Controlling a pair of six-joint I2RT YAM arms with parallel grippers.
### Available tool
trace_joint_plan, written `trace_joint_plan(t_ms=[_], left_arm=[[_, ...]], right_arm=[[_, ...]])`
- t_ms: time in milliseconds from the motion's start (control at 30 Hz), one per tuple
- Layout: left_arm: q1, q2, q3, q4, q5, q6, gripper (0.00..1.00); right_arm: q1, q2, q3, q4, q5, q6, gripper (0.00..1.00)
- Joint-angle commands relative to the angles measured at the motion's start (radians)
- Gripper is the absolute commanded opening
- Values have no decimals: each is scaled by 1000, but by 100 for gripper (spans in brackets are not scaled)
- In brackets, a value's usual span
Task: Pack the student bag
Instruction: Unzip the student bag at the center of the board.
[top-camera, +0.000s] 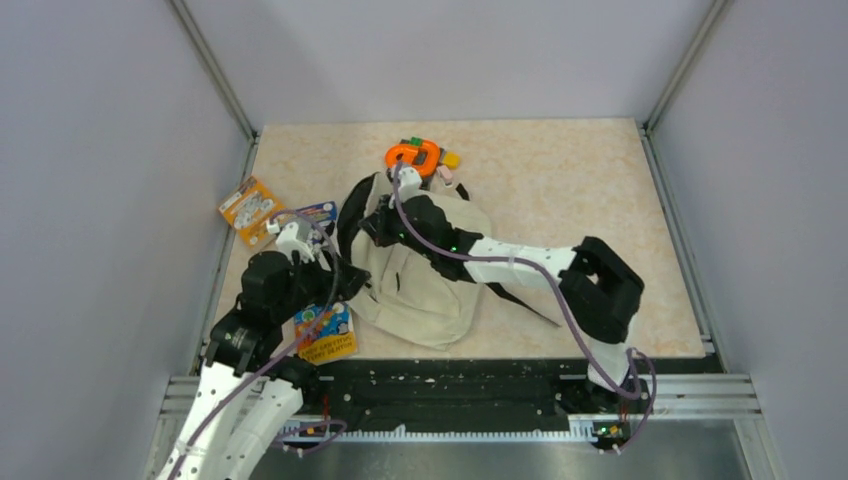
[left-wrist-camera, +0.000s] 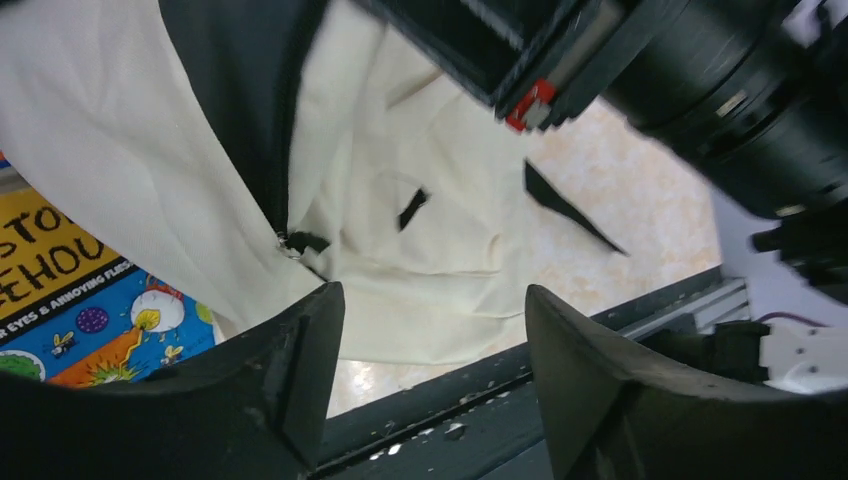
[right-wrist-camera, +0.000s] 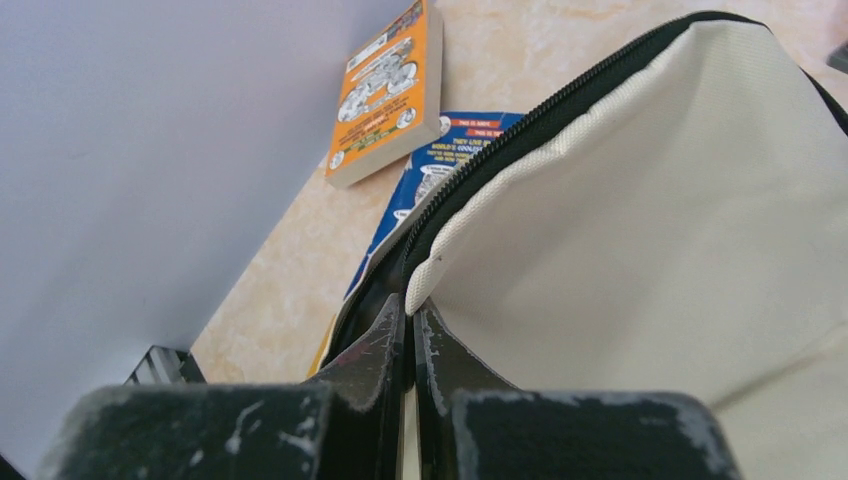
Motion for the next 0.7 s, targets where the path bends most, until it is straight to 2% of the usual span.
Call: trace_joint_plan(t_ms=[0,167,300,500,667], left_arm=[[-4,24,187,-51,-33,-3,77],[-3,112,254,-62,-161,33,82],[-4,195,235,3,-219,51,82],[-2,243,144,87,-401,43,87],[0,255,33,164,-370,-18,88]], right_arm=[[-21,-224,-139,137,-16,21,0],[-20,-341,-223,53,-16,-8,0],[-15,-379,-277,16,-30,-13,0],[14,-390,-316,-10,-34,-16,0],[31,-419,-349,-24,3,-37,0]])
